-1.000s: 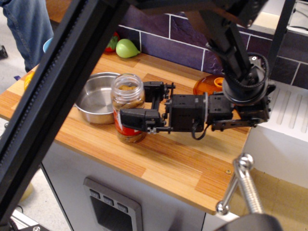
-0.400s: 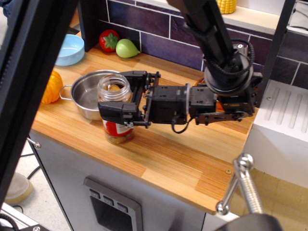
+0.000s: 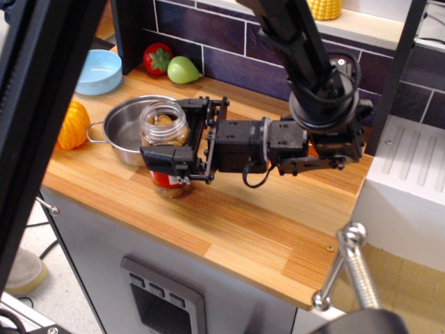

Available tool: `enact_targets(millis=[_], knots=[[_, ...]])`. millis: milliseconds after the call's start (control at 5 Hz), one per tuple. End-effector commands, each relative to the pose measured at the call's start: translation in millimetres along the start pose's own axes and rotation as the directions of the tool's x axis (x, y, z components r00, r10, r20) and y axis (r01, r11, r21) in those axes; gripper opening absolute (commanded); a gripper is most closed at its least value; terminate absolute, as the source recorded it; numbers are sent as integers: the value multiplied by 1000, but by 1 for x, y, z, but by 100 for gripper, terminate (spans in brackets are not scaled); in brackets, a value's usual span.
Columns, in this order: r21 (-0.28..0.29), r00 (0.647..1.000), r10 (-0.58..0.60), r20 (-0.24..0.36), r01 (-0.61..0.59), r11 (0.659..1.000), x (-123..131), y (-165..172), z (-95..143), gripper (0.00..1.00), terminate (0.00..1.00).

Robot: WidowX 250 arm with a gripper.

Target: Pour almonds in pot

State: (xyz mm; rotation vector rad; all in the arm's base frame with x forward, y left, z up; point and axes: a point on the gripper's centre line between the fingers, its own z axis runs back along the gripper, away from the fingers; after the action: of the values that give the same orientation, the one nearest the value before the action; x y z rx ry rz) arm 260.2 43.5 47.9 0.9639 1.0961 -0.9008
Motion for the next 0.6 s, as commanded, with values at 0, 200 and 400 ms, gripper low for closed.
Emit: enact_targets(millis=[0,200,400], knots=[[-4,948,1,317,1,1000,-20,11,15,0,0],[51,843,-164,513,161,986,-30,18,25,0,0],[90,715,-257,650,264,960,-33,24,27,0,0]])
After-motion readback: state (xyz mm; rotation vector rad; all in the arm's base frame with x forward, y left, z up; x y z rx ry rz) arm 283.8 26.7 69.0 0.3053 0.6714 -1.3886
